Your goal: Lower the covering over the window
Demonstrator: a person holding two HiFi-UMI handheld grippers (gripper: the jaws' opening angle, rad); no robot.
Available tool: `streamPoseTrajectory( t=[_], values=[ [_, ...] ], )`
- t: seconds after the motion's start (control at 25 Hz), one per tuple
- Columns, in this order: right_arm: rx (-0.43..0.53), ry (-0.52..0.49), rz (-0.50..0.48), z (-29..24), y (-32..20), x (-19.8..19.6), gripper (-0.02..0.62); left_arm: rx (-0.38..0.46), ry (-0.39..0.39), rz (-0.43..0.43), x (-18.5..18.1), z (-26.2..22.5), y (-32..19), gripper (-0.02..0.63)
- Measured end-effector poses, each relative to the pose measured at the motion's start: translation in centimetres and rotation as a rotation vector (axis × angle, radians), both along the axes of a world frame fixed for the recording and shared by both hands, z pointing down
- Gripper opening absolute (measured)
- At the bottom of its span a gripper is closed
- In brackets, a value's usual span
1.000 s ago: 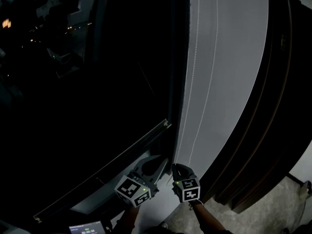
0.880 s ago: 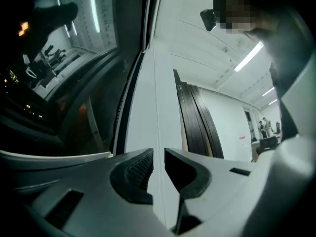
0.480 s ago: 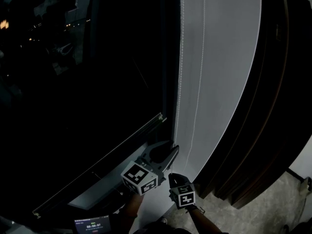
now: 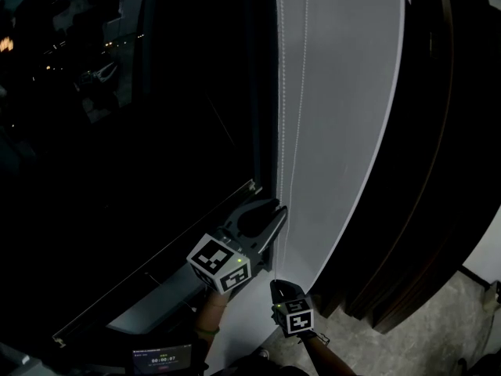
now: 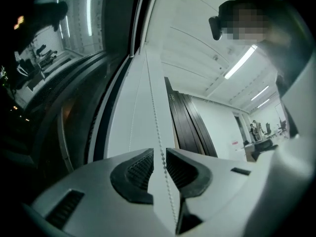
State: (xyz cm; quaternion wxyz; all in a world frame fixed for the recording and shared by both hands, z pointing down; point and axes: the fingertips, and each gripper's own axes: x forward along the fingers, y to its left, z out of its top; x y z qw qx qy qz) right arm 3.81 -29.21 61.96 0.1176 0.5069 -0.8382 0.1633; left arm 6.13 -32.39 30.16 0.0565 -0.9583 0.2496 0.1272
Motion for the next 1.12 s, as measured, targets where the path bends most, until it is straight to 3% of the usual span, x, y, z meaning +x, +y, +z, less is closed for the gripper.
streamPoseTrajectory(
  t=[0.2,0.28,0.52,0.64,0.76,0.92,1.04,1.12],
  values=[
    [0.001,-0.010,-0.002,0.1,0.9,0.3,0.012,0.012,-0.023,0.003,0.9,-0.5,0.5,0.078],
    [0.003,-0.010,-0.003,0.1,1.3,0.3,0.012,0.006,-0.027,-0.004,0.9,-0.4,0.6,0.047],
    [0.014,-0.015,-0.016,0.3,2.3,0.2,0.012,-0.060,0.063,-0.004,-0.3,-0.6,0.9,0.009],
    [0.012,-0.002,-0.025,0.6,2.9,0.1,0.012,-0.065,0.063,-0.037,-1.0,-0.5,1.1,0.006],
    [-0.058,0.037,-0.058,2.8,4.2,0.0,0.014,-0.047,0.015,-0.085,-1.1,2.0,0.7,0.005],
    [-0.153,0.025,-0.082,4.9,6.4,1.2,0.014,-0.074,0.059,-0.116,-2.4,2.7,1.0,0.003],
    [-0.111,-0.017,-0.062,2.7,5.8,2.7,0.021,-0.045,0.048,-0.130,-2.7,3.0,1.2,0.003],
    [-0.036,-0.071,-0.040,-1.0,4.3,3.7,0.025,-0.073,-0.022,-0.141,-2.5,4.9,0.9,0.003]
  ],
)
